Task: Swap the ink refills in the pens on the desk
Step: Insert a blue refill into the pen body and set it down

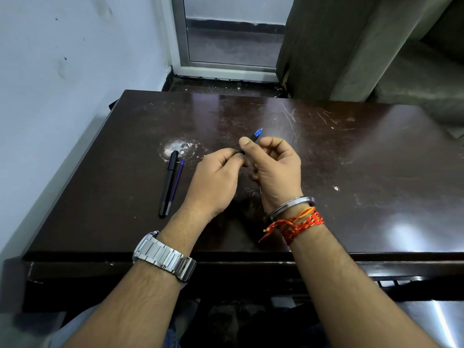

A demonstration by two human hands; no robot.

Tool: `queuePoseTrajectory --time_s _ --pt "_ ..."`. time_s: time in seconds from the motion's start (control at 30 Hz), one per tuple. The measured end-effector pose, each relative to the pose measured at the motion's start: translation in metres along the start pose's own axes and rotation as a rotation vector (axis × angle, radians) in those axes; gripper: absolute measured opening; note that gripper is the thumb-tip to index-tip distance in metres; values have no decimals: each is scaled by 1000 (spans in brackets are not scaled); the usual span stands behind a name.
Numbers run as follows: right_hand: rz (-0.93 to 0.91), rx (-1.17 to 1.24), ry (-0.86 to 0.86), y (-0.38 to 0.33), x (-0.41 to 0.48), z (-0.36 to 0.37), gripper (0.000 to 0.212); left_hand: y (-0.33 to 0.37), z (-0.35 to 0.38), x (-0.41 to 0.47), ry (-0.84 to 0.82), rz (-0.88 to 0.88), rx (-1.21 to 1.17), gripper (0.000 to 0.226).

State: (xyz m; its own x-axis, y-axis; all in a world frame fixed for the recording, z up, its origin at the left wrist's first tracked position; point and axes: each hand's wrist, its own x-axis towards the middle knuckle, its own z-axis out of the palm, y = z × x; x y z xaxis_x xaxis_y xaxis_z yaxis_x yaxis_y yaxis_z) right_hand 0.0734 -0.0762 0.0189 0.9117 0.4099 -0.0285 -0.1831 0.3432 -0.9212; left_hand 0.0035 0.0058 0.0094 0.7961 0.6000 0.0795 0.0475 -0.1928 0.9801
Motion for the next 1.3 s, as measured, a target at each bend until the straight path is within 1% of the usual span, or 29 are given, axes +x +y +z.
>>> queuePoseTrajectory --time_s 0.13,0.2,0.3,0.4,0.47,0.6,0.67,0.73,0.83,1.0,1.13,1.23,1.3 --pt "66 13 -26 2 2 0 22 2 0 0 8 -5 -11 27" --pt "53 28 -38 4 2 0 20 2 0 -1 4 4 -8 29" --pt "31 27 -31 6 2 -1 25 2 1 -2 1 13 32 32" --pt "66 55 -61 6 3 -1 19 3 1 -1 5 14 -25 26" --pt "62 50 -48 6 4 0 16 4 0 -1 6 16 -28 26" --pt "56 64 -14 6 3 0 23 2 0 -1 -1 14 14 28" --pt "87 63 -34 4 3 0 17 2 1 0 7 1 -4 27" --pt "89 55 -18 3 3 0 16 2 0 0 13 -9 3 27" --pt "55 43 45 4 3 0 25 2 1 -1 16 -10 21 28" --pt "97 45 -4 3 2 0 17 3 0 -1 18 -6 8 27" --pt "53 -3 50 5 3 -1 26 2 0 -1 30 -1 50 27" --pt "105 7 7 3 2 0 26 3 -1 0 34 5 43 25" --pt "75 15 2 3 1 1 22 3 -1 -1 37 6 47 27"
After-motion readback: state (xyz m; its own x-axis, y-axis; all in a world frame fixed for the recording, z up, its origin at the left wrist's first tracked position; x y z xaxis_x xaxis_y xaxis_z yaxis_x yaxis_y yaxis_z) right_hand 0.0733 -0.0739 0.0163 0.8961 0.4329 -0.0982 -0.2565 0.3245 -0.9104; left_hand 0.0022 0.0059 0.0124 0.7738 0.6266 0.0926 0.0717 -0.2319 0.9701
